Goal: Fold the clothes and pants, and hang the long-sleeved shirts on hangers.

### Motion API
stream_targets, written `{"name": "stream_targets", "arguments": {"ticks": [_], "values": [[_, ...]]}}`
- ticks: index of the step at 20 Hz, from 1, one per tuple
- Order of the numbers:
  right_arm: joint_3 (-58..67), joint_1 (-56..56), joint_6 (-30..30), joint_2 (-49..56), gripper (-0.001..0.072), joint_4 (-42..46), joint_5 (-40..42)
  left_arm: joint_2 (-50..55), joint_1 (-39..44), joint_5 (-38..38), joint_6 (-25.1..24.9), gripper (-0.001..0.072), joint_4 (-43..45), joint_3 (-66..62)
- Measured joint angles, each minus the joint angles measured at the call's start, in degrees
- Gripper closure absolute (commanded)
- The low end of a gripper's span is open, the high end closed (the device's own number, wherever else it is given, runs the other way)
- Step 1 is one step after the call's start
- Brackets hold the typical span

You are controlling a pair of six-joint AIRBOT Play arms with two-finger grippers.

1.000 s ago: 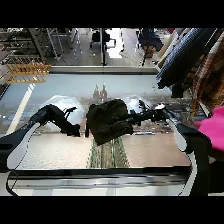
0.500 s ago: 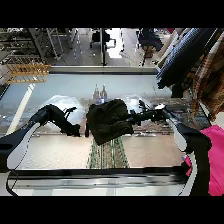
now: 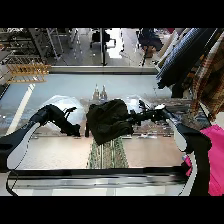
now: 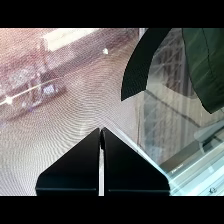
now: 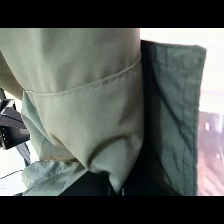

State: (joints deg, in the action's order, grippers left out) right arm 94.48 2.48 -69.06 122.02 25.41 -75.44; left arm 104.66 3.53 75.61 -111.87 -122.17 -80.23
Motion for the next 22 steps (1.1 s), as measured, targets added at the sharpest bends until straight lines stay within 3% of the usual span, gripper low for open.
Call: {"name": "stream_targets", "arguments": {"ticks": [10, 18, 22], "values": [[0.0, -0.07, -0.55, 0.0, 0.0689, -0.11, 0.22, 0.0, 0.44, 0.0, 0.02, 0.0694, -0.02, 0.0], [0.0, -0.96, -9.77, -0.02, 0.0693, -0.31, -0.2, 0.0, 0.68, 0.04, 0.11, 0.0693, -0.04, 0.0], [-0.07, -0.85, -8.35, -2.91, 0.0694, 0.76, -2.21, 0.0, 0.68, 2.91, 1.81, 0.0696, -0.04, 0.0]]}}
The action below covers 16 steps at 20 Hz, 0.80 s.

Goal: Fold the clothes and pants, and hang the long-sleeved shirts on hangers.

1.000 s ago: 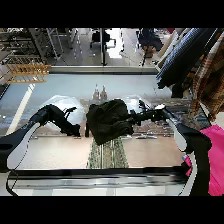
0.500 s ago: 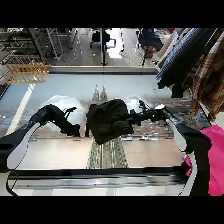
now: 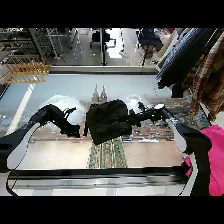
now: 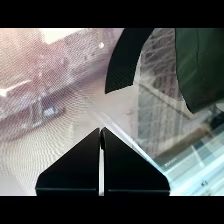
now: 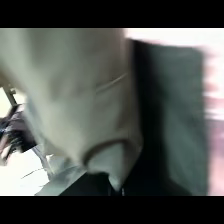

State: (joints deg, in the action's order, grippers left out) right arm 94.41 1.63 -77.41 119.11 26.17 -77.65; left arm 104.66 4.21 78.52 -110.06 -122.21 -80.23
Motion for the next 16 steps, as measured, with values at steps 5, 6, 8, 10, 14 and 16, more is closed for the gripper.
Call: {"name": "stream_targets", "arguments": {"ticks": [5, 6, 8, 10, 14, 16], "values": [[0.0, 3.78, 1.64, -13.0, 0.0695, 8.13, -0.37, -1.18, 0.11, 3.91, -0.57, 0.0697, 0.02, 0.0], [0.0, 5.09, 1.66, -16.26, 0.0695, 10.23, -0.66, -1.88, 0.2, 3.98, -0.7, 0.0697, 0.02, 0.0], [0.02, 8.37, 1.6, -23.58, 0.0695, 13.6, -1.31, -3.69, 0.33, 4.07, -0.98, 0.0696, -0.26, 0.0], [0.0, 12.79, 0.87, -30.64, 0.0695, 15.91, -2.6, -6.01, 0.39, 4.28, -1.62, 0.0696, -0.7, 0.0], [0.02, 26.56, -0.61, -42.91, 0.0694, 19.85, -9.62, -11.65, 0.39, 4.72, -3.28, 0.0696, -1.07, 0.02], [0.02, 35.34, -0.59, -47.67, 0.0694, 23.82, -13.88, -14.67, 0.39, 4.9, -3.91, 0.0696, -1.18, 0.02]]}}
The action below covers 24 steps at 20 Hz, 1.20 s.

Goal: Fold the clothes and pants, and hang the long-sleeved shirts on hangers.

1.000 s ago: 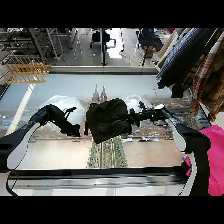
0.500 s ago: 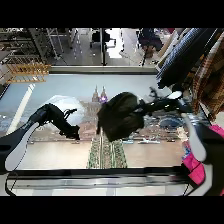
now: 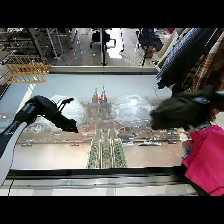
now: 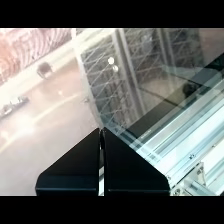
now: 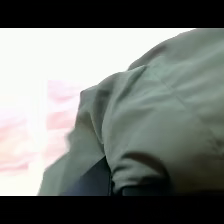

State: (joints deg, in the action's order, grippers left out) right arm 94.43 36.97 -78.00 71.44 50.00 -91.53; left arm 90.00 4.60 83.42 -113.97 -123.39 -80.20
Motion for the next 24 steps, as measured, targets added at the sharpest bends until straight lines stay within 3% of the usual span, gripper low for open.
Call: {"name": "stream_targets", "arguments": {"ticks": [7, 13, 14, 15, 16, 17, 24], "values": [[-7.54, 27.93, 9.7, -7.69, 0.0694, 13.81, -7.26, -5.9, 0.0, 0.22, -0.76, 0.0695, -0.26, 0.0], [-22.23, 36.37, 13.14, -7.91, 0.0673, 27.39, -1.81, -6.67, 0.0, -0.09, -0.87, 0.0695, -0.44, 0.0], [-24.11, 36.81, 12.83, -7.76, 0.0611, 29.22, 0.63, -6.69, 0.02, -0.24, -0.87, 0.0695, -0.46, 0.0], [-25.38, 37.11, 11.85, -7.58, 0.0473, 30.62, 3.06, -6.71, 0.0, -0.26, -0.87, 0.0695, -0.46, 0.0], [-26.32, 37.35, 10.67, -7.43, 0.0201, 31.74, 5.51, -6.73, 0.02, -0.31, -0.87, 0.0694, -0.48, 0.0], [-27.04, 37.51, 9.6, -7.3, 0.0002, 32.74, 8.15, -6.73, 0.02, -0.42, -0.87, 0.0694, -0.48, 0.0], [-25.73, 36.83, 7.5, -7.17, 0.0011, 34.6, 15.12, -7.06, 0.02, -0.46, 1.22, 0.0695, -1.38, -0.02]]}}
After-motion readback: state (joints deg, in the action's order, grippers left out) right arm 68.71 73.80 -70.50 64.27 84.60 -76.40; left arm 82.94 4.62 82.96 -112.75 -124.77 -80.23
